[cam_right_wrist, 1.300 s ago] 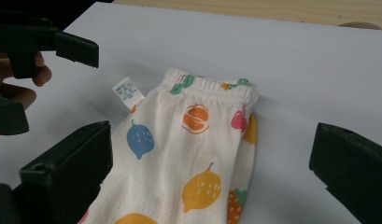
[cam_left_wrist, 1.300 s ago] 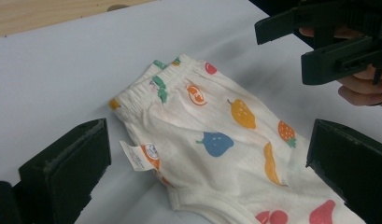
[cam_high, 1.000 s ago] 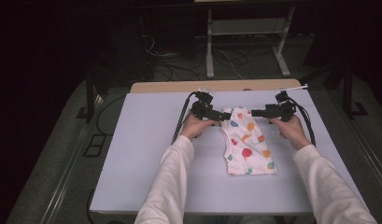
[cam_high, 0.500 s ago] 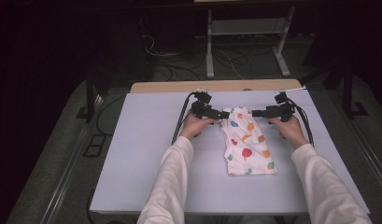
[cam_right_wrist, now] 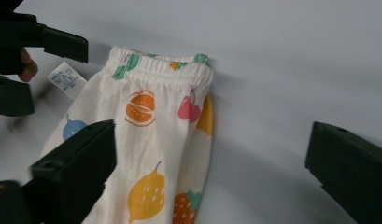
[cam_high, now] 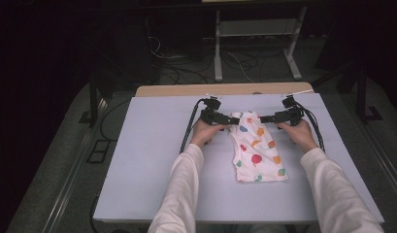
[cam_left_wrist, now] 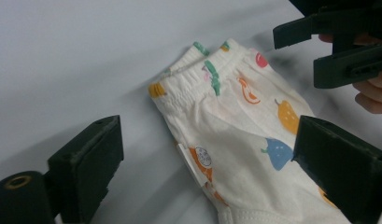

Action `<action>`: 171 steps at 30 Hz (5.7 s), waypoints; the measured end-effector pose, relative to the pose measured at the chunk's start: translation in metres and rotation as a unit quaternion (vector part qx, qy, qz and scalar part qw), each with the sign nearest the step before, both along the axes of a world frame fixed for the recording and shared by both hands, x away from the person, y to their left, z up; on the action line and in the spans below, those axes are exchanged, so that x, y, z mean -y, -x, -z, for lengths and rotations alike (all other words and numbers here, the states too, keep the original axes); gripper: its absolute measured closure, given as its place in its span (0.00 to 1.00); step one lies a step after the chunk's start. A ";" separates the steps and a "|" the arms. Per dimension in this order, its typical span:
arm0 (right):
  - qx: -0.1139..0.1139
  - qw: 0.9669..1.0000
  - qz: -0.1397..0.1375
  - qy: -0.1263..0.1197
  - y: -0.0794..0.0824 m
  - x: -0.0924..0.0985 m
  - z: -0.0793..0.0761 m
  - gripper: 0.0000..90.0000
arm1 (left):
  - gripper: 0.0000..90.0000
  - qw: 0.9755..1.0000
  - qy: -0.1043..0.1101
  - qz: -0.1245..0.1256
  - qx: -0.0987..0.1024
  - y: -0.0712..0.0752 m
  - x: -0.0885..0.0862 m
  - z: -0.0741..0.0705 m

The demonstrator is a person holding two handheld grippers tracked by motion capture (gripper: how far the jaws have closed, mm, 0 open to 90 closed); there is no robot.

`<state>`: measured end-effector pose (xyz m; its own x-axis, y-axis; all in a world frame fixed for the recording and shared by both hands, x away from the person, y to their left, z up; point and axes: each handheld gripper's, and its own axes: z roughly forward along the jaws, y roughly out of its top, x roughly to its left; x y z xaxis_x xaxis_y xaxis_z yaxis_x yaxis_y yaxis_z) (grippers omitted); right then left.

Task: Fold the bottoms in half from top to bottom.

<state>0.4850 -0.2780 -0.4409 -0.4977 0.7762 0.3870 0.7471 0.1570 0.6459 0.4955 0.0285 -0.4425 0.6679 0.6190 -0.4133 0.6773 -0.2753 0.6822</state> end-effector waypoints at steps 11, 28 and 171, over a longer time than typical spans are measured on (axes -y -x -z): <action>-0.010 1.000 -0.012 0.007 -0.002 -0.007 0.006 0.29 | 0.30 1.000 0.002 0.018 -0.010 0.000 0.001 0.005; -0.020 0.999 -0.027 -0.015 -0.002 -0.012 0.011 0.57 | 0.73 1.000 -0.019 0.014 -0.013 -0.002 0.002 0.011; 0.032 0.994 -0.043 -0.094 0.120 0.011 -0.006 0.97 | 0.99 0.995 0.042 0.088 0.029 0.100 -0.006 -0.007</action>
